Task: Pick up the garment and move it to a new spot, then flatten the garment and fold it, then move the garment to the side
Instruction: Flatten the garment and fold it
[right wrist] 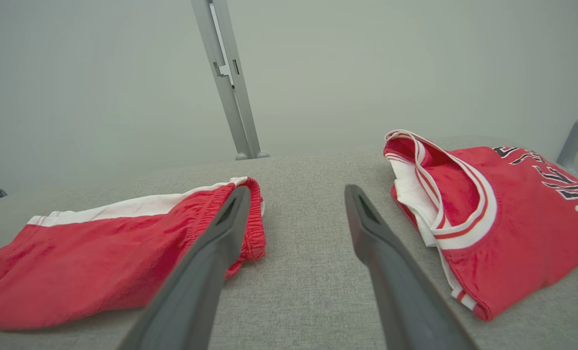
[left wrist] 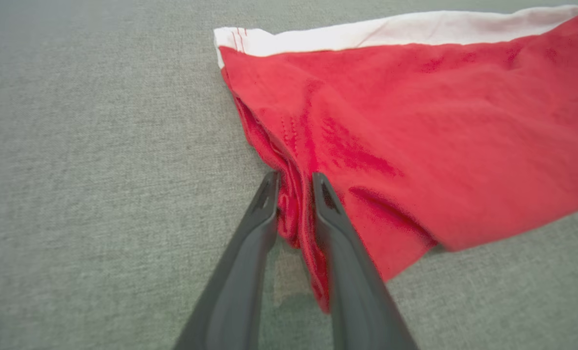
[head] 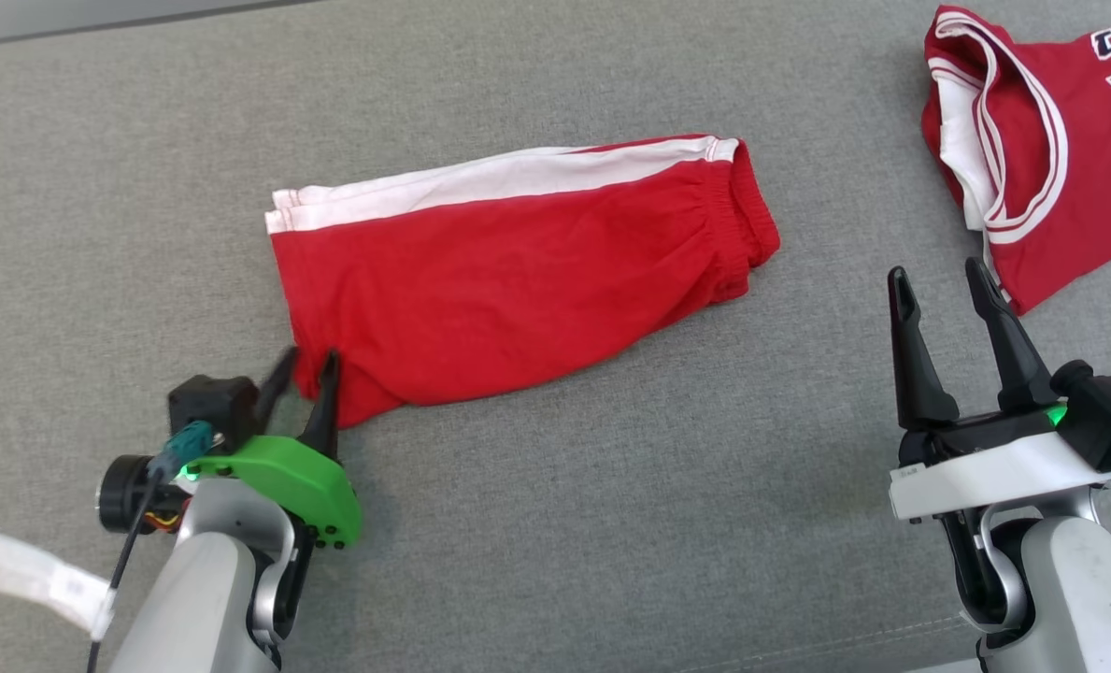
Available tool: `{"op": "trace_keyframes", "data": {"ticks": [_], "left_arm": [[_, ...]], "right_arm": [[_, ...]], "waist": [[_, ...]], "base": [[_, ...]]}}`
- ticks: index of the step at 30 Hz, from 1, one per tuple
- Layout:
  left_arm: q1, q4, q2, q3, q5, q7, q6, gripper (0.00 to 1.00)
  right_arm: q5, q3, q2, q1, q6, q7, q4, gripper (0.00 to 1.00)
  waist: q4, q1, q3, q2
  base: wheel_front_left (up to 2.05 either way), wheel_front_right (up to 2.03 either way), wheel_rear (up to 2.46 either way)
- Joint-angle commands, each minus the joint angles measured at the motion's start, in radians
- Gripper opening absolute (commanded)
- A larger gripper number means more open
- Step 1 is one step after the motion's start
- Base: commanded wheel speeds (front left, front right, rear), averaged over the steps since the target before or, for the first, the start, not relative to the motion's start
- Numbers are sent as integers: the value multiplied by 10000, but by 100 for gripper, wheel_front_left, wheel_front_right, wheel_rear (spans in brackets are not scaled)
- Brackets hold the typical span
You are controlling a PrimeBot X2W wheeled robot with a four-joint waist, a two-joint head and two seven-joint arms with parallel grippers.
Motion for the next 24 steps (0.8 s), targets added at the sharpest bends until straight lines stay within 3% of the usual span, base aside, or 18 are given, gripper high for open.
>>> {"op": "trace_keyframes", "data": {"ticks": [1,9,24], "left_arm": [[179,-220,15,135,-45,-346,171,100],[792,-1633,-291,717,303,-2383,1060,100],[2031,-3381,38,635,957,-2405,1600,100]], "right_arm": [[-74,-7,-13,123,-12,88,-128,100],[-179,-93,-15,391,-13,681,-739,100],[-234,-313,-133,825,-13,1366,-1301,100]], "waist": [[151,0,-197,0],[389,0,-636,0],[592,0,-1029,0]], "base": [[0,0,0],[0,0,0],[0,0,0]]}}
